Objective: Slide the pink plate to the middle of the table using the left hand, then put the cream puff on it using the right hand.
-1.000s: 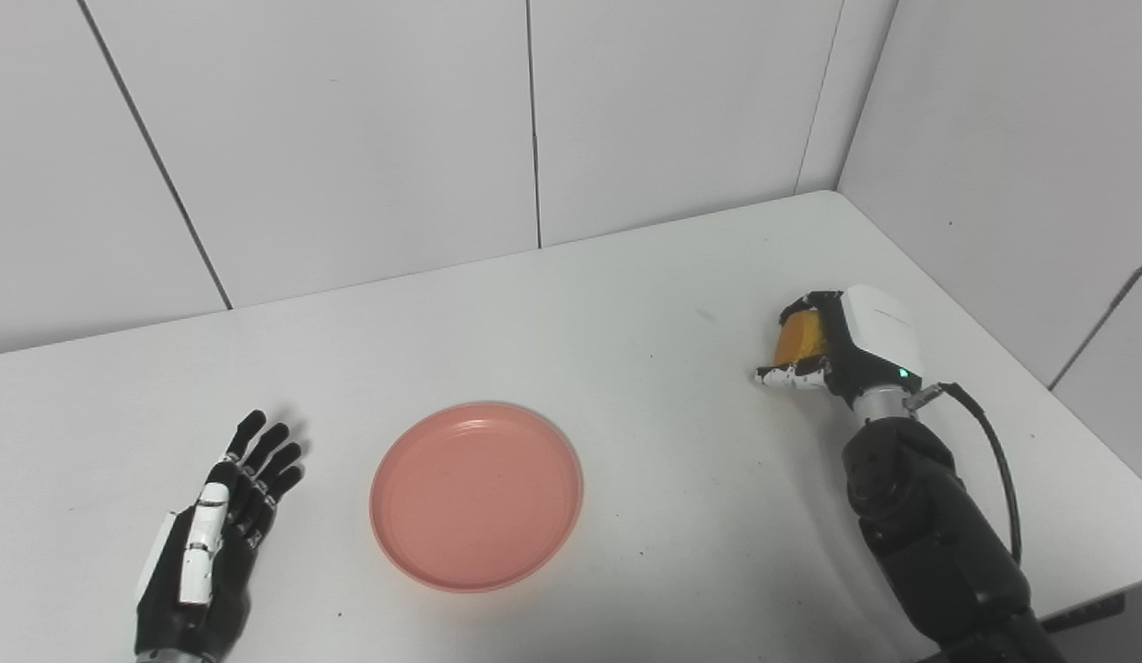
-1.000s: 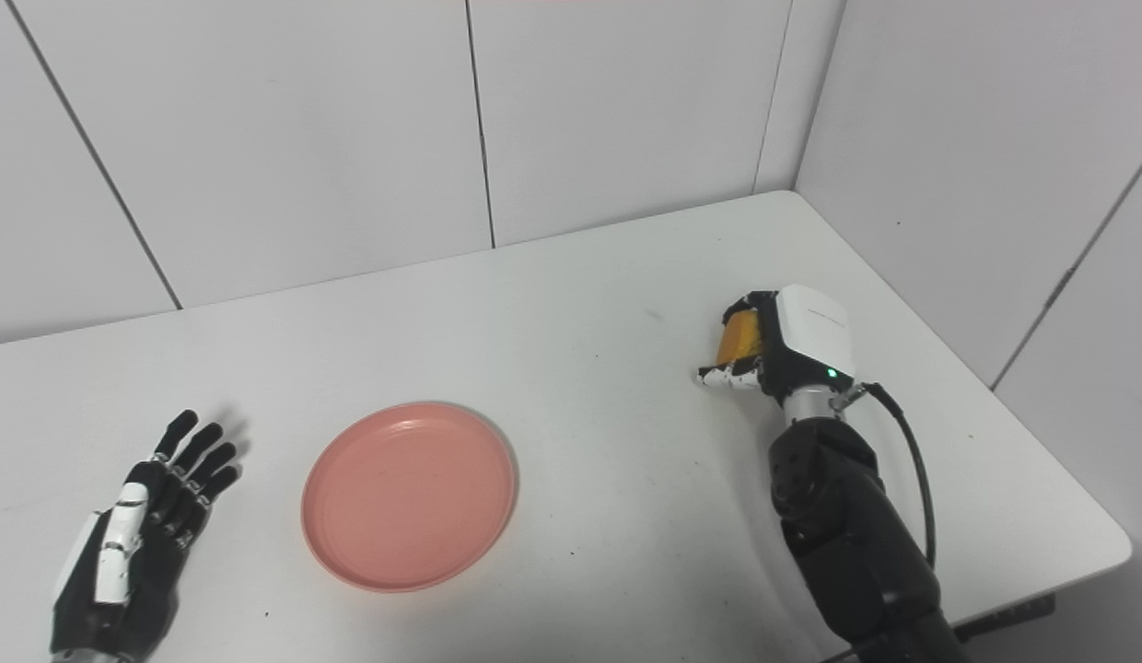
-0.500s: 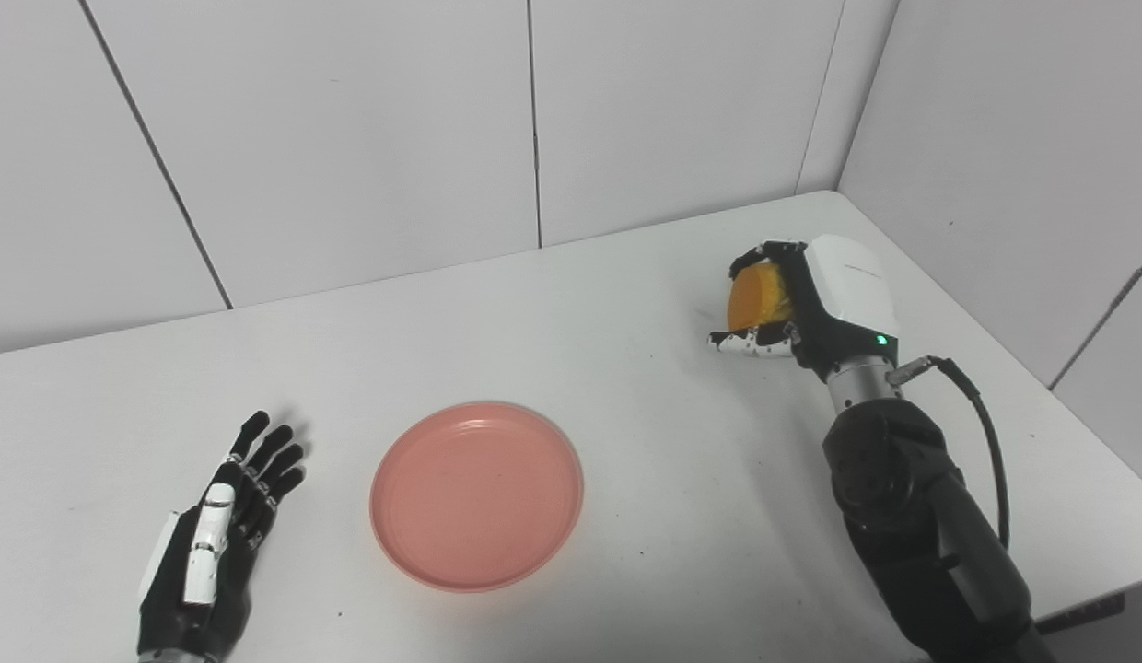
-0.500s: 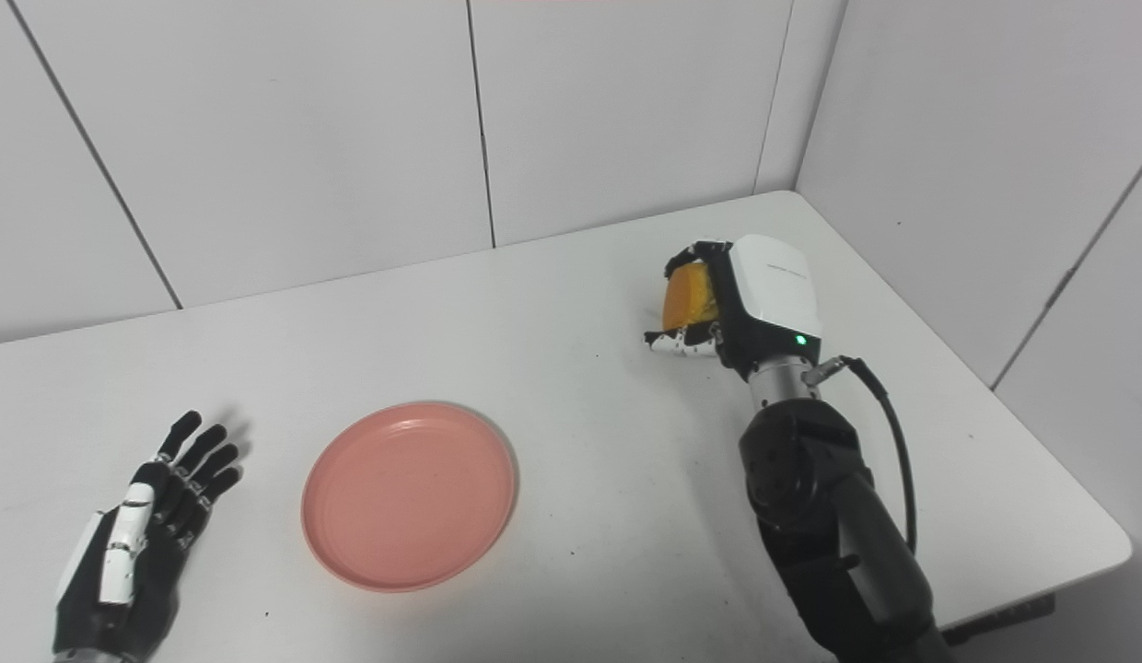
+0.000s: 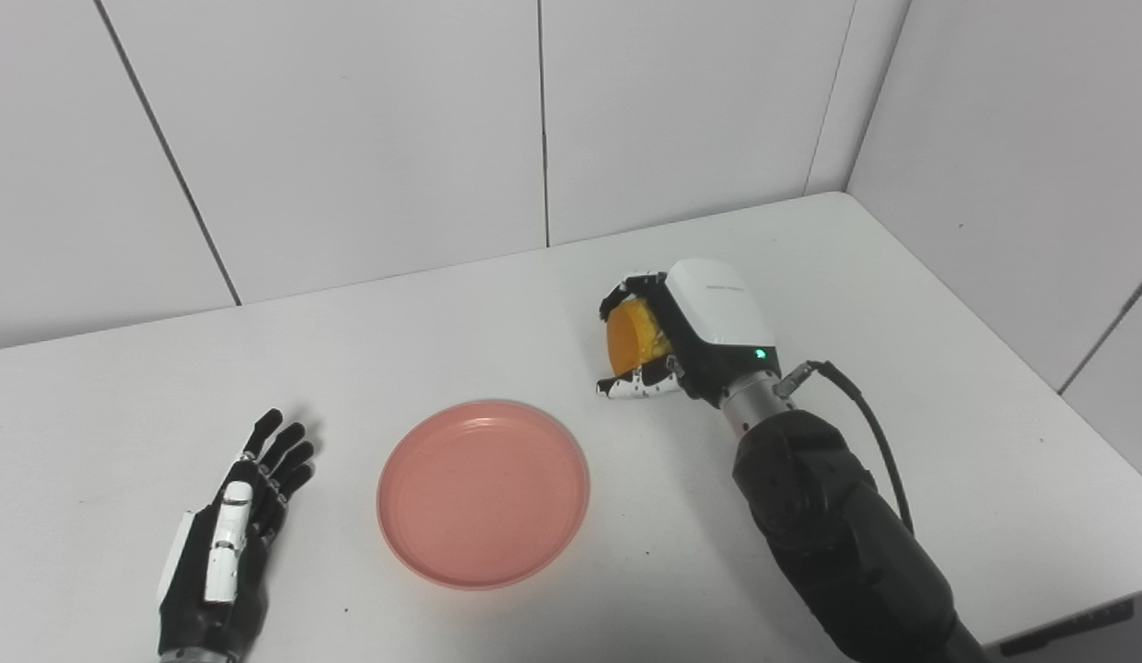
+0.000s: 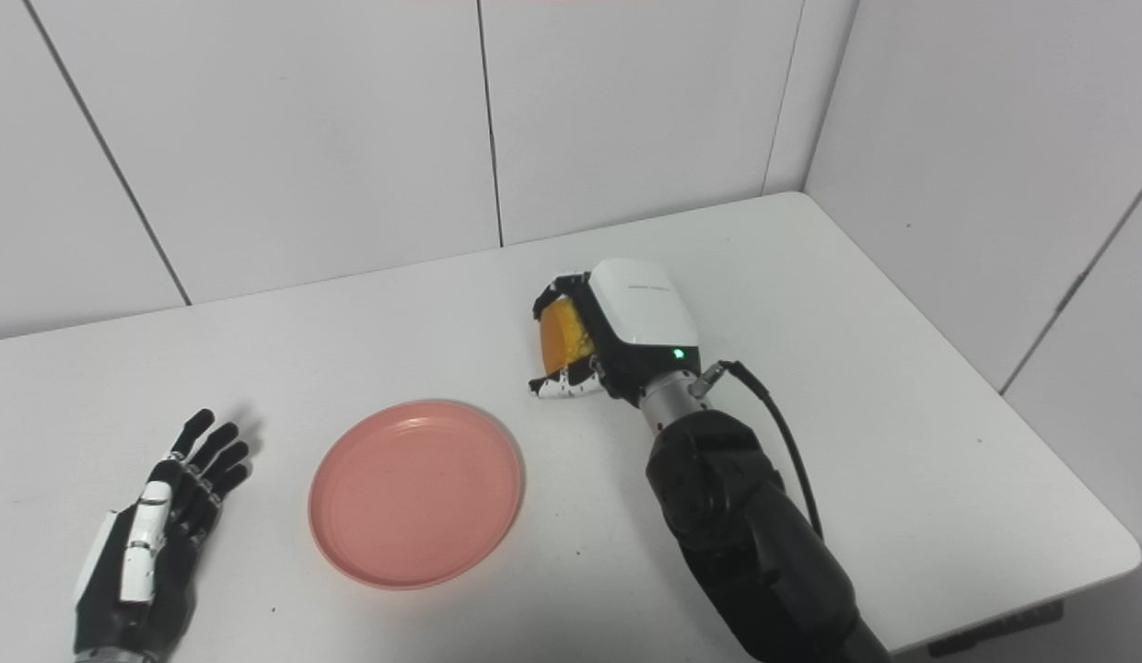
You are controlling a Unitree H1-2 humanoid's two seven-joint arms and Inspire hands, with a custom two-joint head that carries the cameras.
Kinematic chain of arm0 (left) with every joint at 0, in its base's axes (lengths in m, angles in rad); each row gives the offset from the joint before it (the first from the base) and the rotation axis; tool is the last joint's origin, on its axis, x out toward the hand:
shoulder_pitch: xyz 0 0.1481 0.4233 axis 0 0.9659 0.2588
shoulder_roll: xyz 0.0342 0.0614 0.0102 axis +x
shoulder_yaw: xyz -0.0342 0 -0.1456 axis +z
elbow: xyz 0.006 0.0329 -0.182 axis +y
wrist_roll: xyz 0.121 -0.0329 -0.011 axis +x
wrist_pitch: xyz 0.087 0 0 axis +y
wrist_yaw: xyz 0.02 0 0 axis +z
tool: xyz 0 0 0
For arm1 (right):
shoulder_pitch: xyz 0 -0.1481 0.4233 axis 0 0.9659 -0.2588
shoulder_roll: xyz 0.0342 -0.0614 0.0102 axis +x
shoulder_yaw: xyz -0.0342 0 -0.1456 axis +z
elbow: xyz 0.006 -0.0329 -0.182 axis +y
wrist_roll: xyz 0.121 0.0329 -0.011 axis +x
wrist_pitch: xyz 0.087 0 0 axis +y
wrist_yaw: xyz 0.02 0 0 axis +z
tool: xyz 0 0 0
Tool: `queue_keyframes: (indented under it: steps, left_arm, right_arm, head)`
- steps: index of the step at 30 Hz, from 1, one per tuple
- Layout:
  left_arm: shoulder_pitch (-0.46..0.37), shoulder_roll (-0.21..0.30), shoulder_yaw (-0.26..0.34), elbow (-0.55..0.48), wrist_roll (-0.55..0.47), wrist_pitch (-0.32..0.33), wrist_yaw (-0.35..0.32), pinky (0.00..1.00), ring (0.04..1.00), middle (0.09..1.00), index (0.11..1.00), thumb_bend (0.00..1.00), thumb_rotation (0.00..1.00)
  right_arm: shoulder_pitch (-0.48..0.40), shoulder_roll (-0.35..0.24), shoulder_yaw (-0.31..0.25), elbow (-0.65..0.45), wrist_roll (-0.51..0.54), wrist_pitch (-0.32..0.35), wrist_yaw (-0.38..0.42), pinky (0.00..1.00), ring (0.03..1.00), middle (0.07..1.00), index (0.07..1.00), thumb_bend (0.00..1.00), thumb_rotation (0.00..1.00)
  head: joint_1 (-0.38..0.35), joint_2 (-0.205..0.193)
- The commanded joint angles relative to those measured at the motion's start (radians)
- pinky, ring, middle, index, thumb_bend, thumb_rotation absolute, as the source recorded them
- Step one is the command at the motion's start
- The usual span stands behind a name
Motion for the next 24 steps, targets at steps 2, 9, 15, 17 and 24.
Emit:
queue_keyframes:
  steps: [2, 9, 15, 17, 24]
  left_arm:
    - [0.093, -0.049, -0.027, 0.064, 0.007, -0.007, 0.018, 0.91, 0.899, 0.906, 0.899, 0.4, 1.0]
    - [0.099, -0.074, -0.04, 0.043, 0.037, 0.012, 0.054, 0.9, 0.891, 0.899, 0.889, 0.4, 1.0]
    - [0.098, -0.088, -0.053, 0.043, 0.059, 0.002, 0.071, 0.89, 0.889, 0.897, 0.886, 0.39, 1.0]
    - [0.095, -0.094, -0.058, 0.045, 0.062, 0.002, 0.075, 0.89, 0.89, 0.899, 0.889, 0.38, 1.0]
    - [0.096, -0.115, -0.073, 0.037, 0.073, 0.007, 0.092, 0.9, 0.897, 0.907, 0.898, 0.38, 1.0]
  right_arm:
    - [-0.049, 0.013, 0.022, 0.009, -0.02, -0.055, -0.016, 0.31, 0.39, 0.431, 0.536, 0.52, 0.0]
    - [-0.073, 0.032, 0.099, 0.071, -0.046, -0.081, 0.008, 0.27, 0.359, 0.416, 0.536, 0.52, 0.0]
    - [-0.086, 0.035, 0.148, 0.104, -0.063, -0.1, 0.042, 0.25, 0.335, 0.453, 0.508, 0.53, 0.0]
    - [-0.087, 0.04, 0.16, 0.114, -0.067, -0.106, 0.042, 0.22, 0.305, 0.472, 0.491, 0.53, 0.0]
    - [-0.092, 0.049, 0.188, 0.166, -0.069, -0.15, 0.015, 0.19, 0.265, 0.474, 0.486, 0.53, 0.0]
  head:
    - [0.021, 0.002]
    - [0.087, 0.014]
    - [0.135, 0.023]
    - [0.153, 0.027]
    - [0.212, 0.036]
